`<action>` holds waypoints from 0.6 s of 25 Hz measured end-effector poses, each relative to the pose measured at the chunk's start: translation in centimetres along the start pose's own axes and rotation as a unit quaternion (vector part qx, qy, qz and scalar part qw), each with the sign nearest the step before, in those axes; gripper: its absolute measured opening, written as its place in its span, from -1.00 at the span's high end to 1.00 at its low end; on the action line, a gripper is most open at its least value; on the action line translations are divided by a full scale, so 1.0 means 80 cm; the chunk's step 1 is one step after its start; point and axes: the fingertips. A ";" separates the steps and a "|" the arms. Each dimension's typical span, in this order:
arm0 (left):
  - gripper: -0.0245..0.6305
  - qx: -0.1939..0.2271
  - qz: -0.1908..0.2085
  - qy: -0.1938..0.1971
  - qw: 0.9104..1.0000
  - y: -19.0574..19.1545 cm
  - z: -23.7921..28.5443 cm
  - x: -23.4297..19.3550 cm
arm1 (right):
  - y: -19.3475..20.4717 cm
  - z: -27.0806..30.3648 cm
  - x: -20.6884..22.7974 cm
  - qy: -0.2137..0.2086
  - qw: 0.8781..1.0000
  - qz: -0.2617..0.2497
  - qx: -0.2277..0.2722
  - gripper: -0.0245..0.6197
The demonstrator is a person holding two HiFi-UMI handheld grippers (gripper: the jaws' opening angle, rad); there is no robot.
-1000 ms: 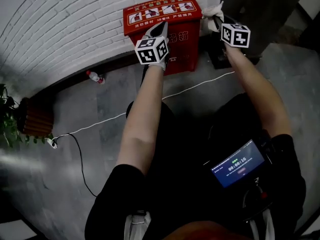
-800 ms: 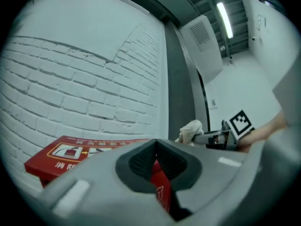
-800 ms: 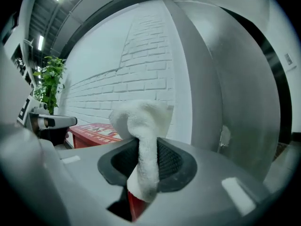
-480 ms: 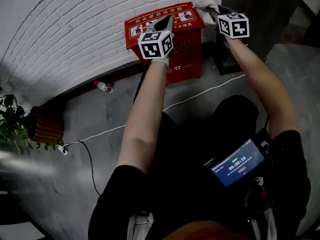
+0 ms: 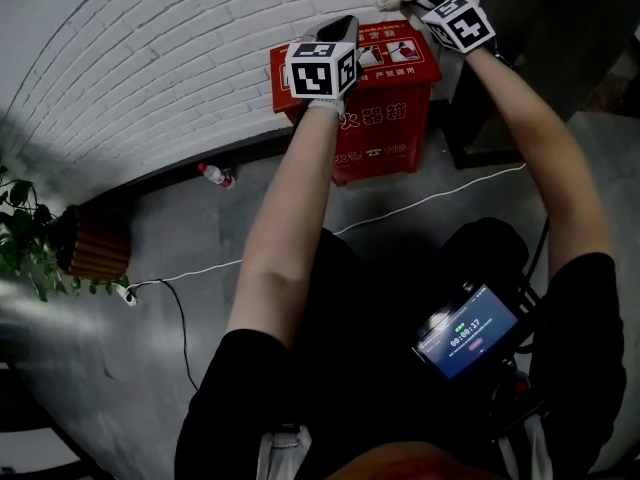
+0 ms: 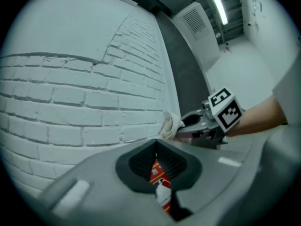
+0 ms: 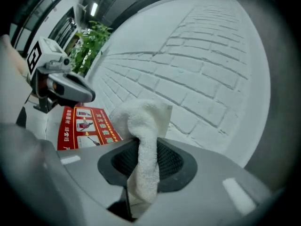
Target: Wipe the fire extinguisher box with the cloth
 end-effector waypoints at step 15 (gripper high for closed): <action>0.93 -0.005 -0.024 0.031 0.999 0.037 0.015 -0.035 | 0.042 0.100 -0.095 -0.067 0.962 -0.244 -0.104 0.65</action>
Point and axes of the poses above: the fingertips, and each gripper's own axes: z forward along the fingers, x to its right, y out of its underside, and after that the axes turned 14 degrees about -x, right-handed
